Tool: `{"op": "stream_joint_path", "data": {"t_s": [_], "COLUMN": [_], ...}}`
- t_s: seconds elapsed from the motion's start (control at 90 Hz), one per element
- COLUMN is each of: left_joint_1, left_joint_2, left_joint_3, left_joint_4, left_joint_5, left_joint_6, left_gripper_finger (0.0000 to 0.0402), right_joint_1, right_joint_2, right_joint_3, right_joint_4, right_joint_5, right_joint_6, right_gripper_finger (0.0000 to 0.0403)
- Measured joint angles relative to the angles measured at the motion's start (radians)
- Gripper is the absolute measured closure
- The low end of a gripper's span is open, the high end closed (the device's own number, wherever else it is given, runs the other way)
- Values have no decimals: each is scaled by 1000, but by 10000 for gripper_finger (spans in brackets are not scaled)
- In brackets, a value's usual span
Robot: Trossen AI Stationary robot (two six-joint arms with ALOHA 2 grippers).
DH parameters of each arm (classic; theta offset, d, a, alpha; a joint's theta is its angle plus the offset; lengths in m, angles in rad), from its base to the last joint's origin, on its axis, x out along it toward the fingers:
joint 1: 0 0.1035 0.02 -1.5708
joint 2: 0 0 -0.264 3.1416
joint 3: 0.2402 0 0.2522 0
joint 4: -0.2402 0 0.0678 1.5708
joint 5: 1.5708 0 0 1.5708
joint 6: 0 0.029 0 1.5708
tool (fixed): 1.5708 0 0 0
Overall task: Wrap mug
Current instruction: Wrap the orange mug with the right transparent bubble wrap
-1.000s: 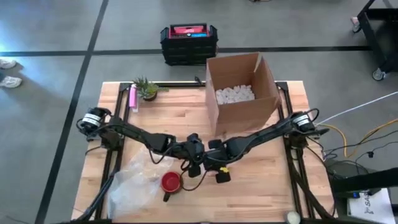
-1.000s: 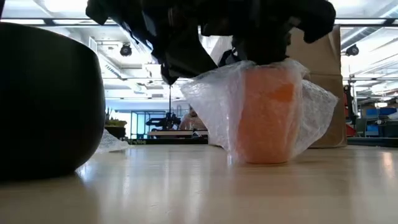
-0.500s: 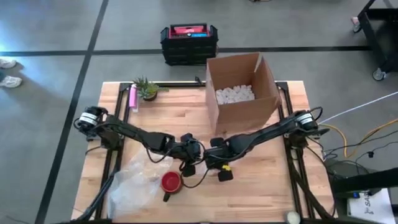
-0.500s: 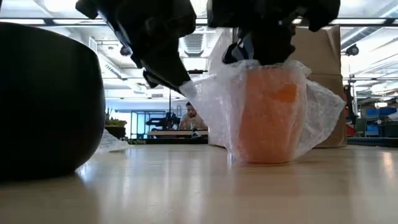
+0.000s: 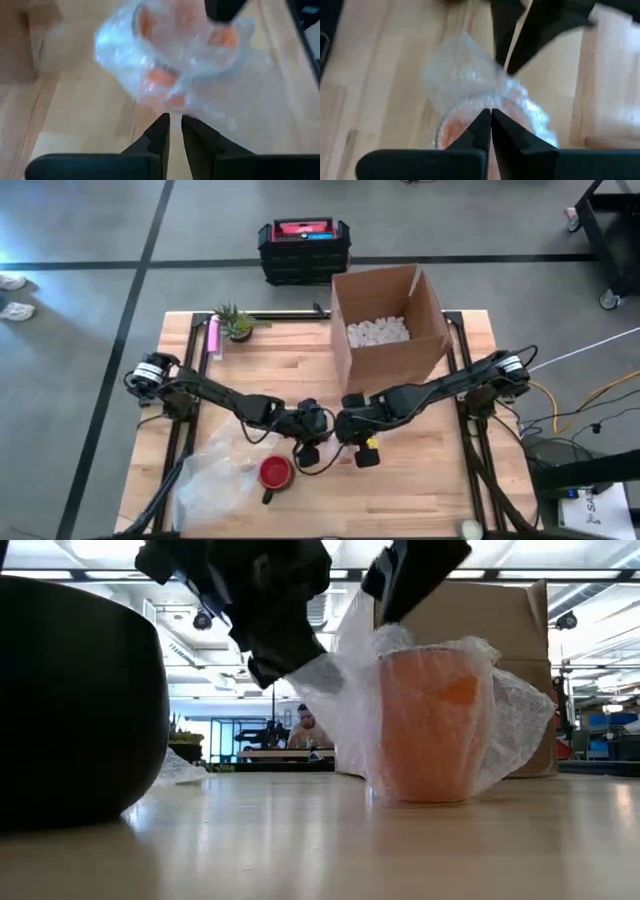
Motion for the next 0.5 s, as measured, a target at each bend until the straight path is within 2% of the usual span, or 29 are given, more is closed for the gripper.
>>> {"op": "stream_joint_path", "data": {"t_s": [0.5], "left_joint_1": [0], "left_joint_2": [0], "left_joint_3": [-1], "left_joint_4": [9], "left_joint_5": [2], "left_joint_6": [4], "left_gripper_finger": [365], "right_joint_1": [2], "right_joint_2": [154], "right_joint_3": [5], "right_joint_4": [-26], "right_joint_5": [7], "right_joint_6": [-2], "right_gripper_finger": [403]}}
